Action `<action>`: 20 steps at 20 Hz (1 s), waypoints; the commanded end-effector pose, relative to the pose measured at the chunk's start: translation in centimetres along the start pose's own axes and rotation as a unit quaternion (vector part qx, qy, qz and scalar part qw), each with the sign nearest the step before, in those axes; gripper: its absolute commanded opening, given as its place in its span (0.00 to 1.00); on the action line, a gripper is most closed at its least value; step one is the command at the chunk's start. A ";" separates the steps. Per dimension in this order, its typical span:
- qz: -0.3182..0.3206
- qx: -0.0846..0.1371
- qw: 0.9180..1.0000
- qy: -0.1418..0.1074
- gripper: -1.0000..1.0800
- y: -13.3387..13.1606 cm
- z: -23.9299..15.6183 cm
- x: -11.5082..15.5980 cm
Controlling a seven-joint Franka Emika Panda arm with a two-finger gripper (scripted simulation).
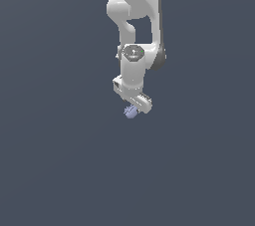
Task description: Pick up the object and move it to a goal position.
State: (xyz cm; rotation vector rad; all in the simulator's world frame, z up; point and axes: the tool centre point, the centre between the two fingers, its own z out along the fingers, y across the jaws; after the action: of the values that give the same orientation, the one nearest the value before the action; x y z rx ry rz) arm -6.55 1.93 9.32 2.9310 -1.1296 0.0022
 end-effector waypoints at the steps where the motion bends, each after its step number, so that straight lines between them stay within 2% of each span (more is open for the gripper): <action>1: 0.013 0.000 1.000 0.000 0.96 0.1 0.2 -0.2; 11: 0.020 0.000 1.000 -0.001 0.96 0.2 0.9 -0.4; 20: 0.022 0.000 1.000 -0.001 0.96 0.3 4.7 -0.5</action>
State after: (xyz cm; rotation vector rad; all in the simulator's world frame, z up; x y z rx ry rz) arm -7.13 2.03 5.21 2.9058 -1.1925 -0.0011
